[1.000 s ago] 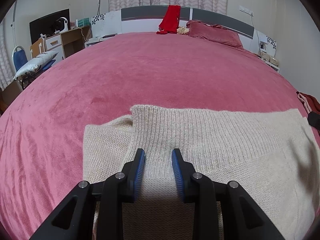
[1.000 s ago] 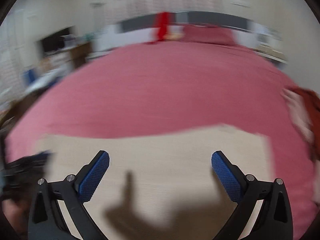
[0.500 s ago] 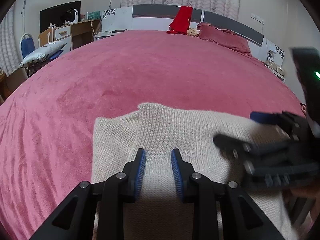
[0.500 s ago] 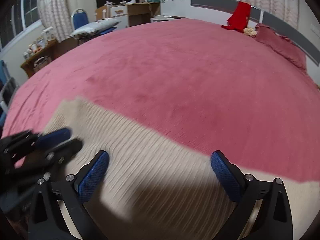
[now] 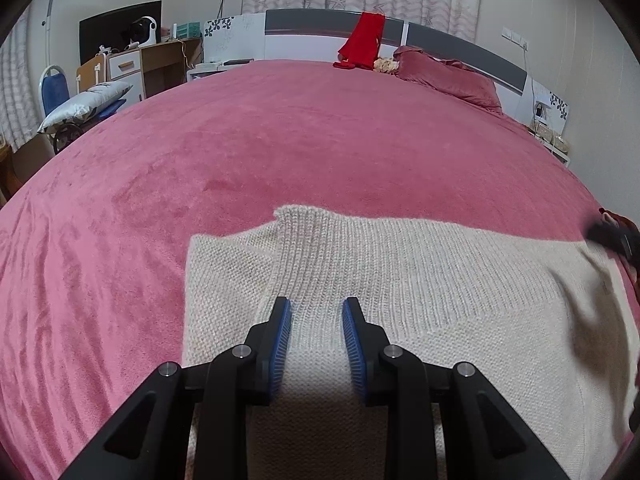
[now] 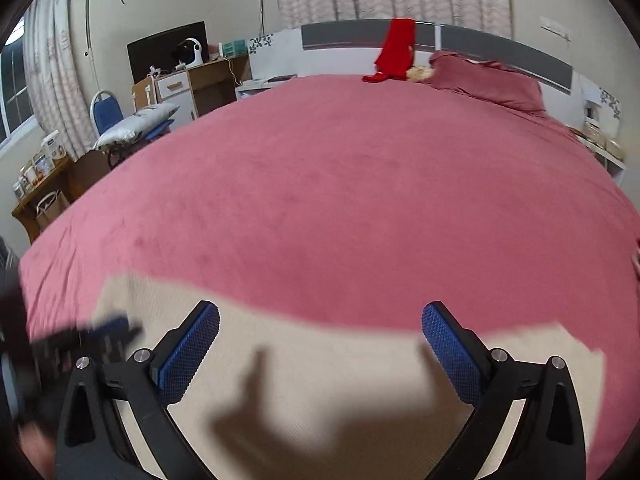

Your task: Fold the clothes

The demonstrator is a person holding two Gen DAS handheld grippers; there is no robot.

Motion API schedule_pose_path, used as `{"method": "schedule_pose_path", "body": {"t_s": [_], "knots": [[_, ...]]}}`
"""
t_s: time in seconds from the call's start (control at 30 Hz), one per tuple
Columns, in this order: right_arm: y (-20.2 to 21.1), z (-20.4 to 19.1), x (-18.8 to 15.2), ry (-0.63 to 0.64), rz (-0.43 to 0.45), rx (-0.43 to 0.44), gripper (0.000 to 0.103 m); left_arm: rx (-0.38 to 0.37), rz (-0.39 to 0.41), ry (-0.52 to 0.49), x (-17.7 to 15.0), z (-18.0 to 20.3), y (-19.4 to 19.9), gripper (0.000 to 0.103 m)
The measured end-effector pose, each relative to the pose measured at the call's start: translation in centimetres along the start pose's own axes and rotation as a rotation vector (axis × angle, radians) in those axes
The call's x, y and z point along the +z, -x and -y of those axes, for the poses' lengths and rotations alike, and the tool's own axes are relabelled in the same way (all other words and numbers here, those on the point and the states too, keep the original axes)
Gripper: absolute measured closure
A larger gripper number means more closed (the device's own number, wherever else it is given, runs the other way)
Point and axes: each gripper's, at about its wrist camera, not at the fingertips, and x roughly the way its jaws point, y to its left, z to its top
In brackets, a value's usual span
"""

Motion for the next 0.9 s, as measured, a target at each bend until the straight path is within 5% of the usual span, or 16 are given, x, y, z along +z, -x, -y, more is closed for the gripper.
{"method": "schedule_pose_path", "body": {"t_s": [0.17,0.33,0.4,0.57,0.77,0.83,0.9], "knots": [[-0.7,8.6,-5.1,-0.093,-0.136,0.043,0.001,-0.027,0.003,0.019,0.0,-0.7,0.1,0.075],[-0.9,16.7,-4.7,-0.251,-0.108,-0.154,0.001,-0.020,0.006,0.008,0.0,-0.6,0.0,0.075],[0.3,19.4,-4.4,-0.373,-0.076,-0.125,0.001,-0.021,0.005,0.010,0.1,-0.6,0.0,0.075],[5.0,19.8,-5.1,-0.583,0.095,0.067,0.001,-0.026,0.005,0.013,0.1,-0.6,0.0,0.075],[3.3,14.1,-7.4,-0.595,0.110,0.399,0.001,-0.051,0.008,0.026,0.1,-1.1,0.1,0.075],[1.5,13.6,-7.8,-0.572,0.067,0.388,0.001,-0.064,0.007,0.035,0.1,-1.5,0.1,0.075],[1.1,13.3,-7.2,-0.466,0.077,0.272,0.001,-0.060,0.007,0.029,0.2,-1.6,0.0,0.075]]}}
